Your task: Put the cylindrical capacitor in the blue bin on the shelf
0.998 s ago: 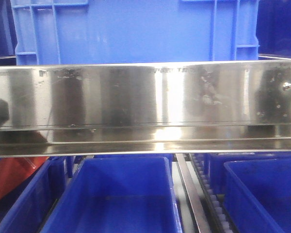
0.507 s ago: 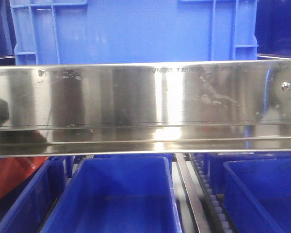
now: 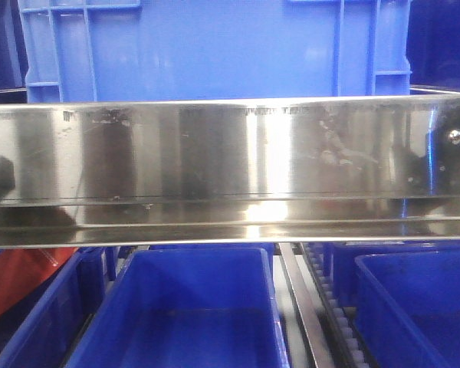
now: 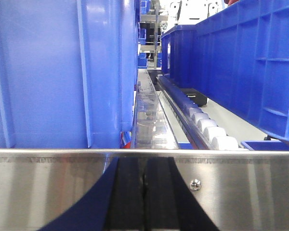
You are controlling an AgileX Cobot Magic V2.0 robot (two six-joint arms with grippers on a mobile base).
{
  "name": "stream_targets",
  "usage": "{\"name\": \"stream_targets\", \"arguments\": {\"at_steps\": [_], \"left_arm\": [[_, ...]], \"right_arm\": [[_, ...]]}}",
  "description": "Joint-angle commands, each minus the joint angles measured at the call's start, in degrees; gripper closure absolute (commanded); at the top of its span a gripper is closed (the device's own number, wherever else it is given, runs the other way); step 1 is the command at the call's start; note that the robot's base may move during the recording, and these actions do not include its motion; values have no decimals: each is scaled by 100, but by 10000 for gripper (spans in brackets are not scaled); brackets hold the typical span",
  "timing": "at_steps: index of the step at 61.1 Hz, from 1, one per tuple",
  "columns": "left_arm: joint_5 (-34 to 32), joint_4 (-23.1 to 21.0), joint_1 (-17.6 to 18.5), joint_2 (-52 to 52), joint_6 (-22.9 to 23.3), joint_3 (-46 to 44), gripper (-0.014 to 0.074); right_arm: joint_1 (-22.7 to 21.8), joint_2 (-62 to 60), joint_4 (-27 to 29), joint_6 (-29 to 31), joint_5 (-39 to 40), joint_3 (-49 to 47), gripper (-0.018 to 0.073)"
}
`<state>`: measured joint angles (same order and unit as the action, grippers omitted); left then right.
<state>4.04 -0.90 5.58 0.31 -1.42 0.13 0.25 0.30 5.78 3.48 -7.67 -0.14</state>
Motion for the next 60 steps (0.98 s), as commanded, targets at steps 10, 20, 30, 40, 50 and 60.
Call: {"name": "stream_targets", "arguments": {"at_steps": [10, 20, 30, 40, 50, 60], "left_arm": [[-94, -34, -12, -31, 10, -13, 707], [-94, -34, -12, -31, 10, -13, 707], [-94, -34, -12, -31, 10, -13, 707], [-94, -34, -12, -31, 10, -13, 707], [-94, -34, -12, -31, 10, -13, 707], [-94, -34, -12, -31, 10, -13, 707]], "right_arm": [[-25, -30, -113, -39, 215, 14, 721], [-25, -30, -113, -39, 215, 14, 721], [-25, -30, -113, -39, 215, 14, 721], [-25, -30, -113, -39, 215, 14, 721], [-25, -30, -113, -39, 215, 14, 721], [-25, -30, -113, -39, 215, 14, 721]]}}
